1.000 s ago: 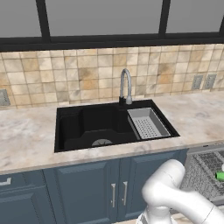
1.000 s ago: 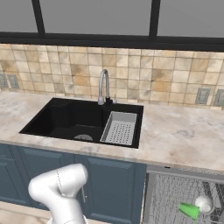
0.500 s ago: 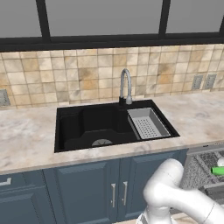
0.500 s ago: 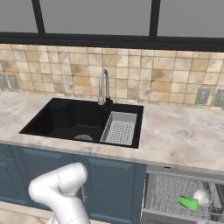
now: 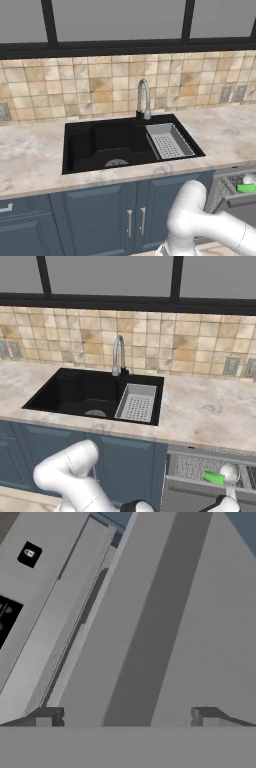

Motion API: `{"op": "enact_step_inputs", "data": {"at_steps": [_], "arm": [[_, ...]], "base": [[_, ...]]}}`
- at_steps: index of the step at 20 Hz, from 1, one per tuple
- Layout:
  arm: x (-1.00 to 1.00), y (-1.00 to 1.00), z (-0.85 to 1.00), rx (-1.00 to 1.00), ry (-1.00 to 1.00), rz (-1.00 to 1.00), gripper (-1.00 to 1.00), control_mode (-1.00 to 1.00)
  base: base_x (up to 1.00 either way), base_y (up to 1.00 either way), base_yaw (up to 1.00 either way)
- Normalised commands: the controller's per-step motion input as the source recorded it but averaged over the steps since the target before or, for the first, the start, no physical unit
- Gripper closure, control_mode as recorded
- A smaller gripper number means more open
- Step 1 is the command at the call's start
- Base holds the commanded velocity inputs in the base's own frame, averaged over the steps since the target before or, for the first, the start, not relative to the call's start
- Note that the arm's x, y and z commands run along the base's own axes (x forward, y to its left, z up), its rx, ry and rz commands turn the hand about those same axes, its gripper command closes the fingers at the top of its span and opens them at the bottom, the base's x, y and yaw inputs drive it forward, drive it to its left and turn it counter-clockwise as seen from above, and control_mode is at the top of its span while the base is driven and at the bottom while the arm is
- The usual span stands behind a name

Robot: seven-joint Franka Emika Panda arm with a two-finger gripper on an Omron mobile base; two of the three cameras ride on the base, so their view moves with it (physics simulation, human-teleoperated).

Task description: Pick up the cup and bowl from the counter, place them in the dishwasher, and close the dishwasher door.

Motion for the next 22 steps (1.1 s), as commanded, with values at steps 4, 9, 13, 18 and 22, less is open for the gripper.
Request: {"op": "enact_step_inputs", "data": {"at_steps": [4,9,13,18,22], "arm": [[0.34,0.00,-0.79,0.04,-0.22,0.03,-1.00,-1.00],[0.21,0.00,-0.81,0.04,-0.24,0.04,-1.00,-1.00],[0.23,0.00,-0.88,0.01,-0.25,0.04,-1.00,-1.00],[0.24,0.00,-0.89,0.00,-0.26,0.04,-1.00,-1.00],[0.23,0.00,-0.91,0.00,-0.26,0.04,-1.00,-1.00]], "base": [[0.00,0.00,0.00],[0.00,0.00,0.00],[0.00,0.00,0.00],[0.00,0.00,0.00],[0.00,0.00,0.00]]}}
